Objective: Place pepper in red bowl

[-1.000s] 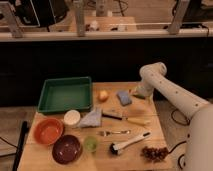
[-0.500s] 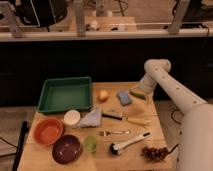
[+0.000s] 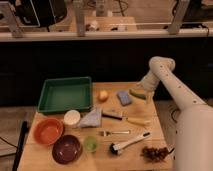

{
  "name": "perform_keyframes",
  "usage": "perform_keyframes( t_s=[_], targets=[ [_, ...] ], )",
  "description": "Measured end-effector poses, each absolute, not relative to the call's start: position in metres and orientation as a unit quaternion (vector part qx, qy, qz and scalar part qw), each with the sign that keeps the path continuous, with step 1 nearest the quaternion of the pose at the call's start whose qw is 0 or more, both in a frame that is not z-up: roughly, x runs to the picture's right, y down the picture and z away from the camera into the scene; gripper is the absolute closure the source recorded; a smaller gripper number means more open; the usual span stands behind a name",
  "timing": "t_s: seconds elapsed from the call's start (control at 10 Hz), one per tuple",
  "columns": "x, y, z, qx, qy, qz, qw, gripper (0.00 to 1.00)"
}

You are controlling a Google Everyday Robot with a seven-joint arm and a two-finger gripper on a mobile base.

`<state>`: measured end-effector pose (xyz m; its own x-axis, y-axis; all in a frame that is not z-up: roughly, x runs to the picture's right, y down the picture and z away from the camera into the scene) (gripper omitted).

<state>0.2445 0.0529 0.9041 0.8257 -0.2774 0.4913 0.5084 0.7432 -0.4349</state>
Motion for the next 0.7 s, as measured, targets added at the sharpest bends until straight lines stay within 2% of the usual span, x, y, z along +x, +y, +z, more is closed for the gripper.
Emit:
perform_keyframes(
  t_s=[0.7],
  targets=[
    [0.23, 0.06, 0.902, -0.236, -0.121, -0.132, 0.955, 0.2]
  ],
)
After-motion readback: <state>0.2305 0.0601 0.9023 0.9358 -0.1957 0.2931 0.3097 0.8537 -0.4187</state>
